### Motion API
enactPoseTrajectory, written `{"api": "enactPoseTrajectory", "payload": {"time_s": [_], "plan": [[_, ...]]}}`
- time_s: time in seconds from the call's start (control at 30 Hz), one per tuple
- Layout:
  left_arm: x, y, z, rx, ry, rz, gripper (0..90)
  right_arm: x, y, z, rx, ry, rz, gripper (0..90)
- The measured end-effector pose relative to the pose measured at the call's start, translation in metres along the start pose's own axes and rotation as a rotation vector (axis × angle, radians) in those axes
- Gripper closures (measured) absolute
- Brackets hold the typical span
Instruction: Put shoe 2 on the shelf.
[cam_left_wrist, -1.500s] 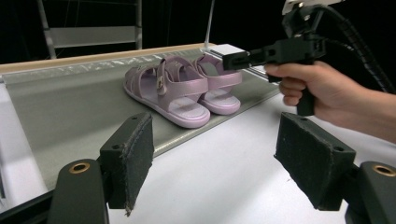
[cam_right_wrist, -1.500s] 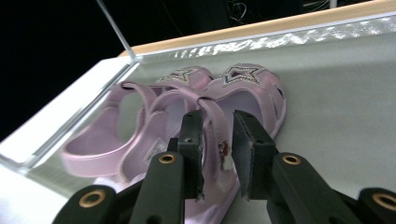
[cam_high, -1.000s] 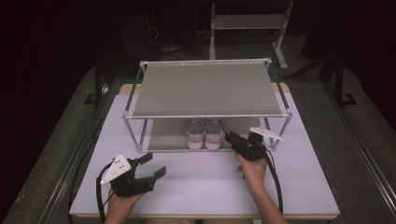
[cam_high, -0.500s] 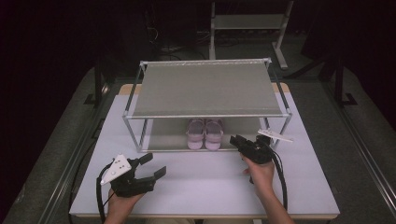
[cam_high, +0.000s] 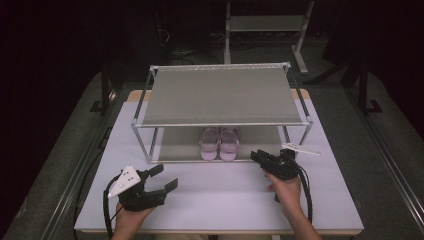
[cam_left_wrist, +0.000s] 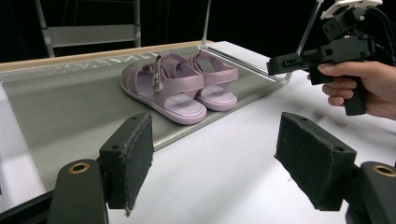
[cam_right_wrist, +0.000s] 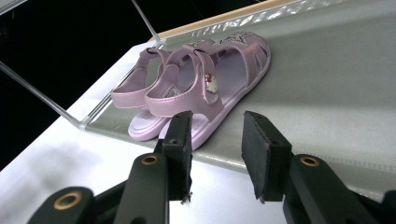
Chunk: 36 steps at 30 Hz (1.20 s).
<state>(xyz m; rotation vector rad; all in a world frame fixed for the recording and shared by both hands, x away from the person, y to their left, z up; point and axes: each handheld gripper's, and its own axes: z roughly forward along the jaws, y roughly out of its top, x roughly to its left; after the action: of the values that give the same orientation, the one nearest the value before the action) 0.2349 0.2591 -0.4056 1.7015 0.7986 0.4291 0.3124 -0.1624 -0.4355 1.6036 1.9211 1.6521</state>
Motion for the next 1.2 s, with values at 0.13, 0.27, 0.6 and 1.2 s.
{"api": "enactPoseTrajectory", "payload": {"time_s": [0.13,0.27,0.6,1.2], "plan": [[0.001,0.0,0.0,-0.001,0.002,-0.002,27.3,-0.001,-0.001,-0.004,0.01,0.005,-0.002,59.6],[0.0,0.0,0.0,-0.003,0.005,-0.002,27.3,-0.003,-0.002,-0.008,0.007,0.015,-0.002,57.7],[0.001,-0.001,0.001,-0.001,0.005,-0.002,27.3,-0.007,-0.007,-0.018,0.015,0.022,-0.016,53.6],[-0.001,-0.001,0.002,0.006,0.002,0.002,27.3,-0.016,-0.019,-0.035,0.051,0.066,-0.042,46.2]]}}
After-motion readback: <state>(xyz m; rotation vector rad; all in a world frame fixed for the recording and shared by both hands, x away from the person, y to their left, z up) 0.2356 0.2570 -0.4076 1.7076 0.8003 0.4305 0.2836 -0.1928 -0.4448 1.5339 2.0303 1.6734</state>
